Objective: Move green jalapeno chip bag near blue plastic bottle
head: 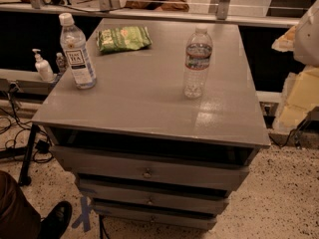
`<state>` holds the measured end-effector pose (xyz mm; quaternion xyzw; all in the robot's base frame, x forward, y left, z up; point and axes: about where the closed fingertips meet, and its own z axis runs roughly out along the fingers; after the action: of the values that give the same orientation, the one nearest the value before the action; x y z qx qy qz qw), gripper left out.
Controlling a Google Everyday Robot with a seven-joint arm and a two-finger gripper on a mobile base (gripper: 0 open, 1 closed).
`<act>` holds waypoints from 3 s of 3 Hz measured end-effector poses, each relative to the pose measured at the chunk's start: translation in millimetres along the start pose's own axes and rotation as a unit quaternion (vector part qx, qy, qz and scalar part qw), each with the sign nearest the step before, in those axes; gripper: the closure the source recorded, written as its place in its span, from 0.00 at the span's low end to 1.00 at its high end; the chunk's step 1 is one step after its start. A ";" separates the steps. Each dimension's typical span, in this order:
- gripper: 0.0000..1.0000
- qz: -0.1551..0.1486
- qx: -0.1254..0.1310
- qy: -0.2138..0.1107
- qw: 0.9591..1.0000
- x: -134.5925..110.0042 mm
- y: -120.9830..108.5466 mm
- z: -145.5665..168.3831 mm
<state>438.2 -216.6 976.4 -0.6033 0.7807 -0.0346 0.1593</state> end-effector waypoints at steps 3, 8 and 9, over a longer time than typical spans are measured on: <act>0.00 -0.050 0.032 -0.050 0.997 -52.7 -34.8 8.6; 0.00 -0.062 0.100 -0.195 0.974 -236.9 -119.2 34.4; 0.00 -0.018 0.102 -0.243 0.964 -278.0 -131.9 63.0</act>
Offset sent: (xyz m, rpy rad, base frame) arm 0.0335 0.0251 0.0061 0.0412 -0.0772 0.1008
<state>640.8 21.5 1006.7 -0.5877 0.7001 0.0307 0.4044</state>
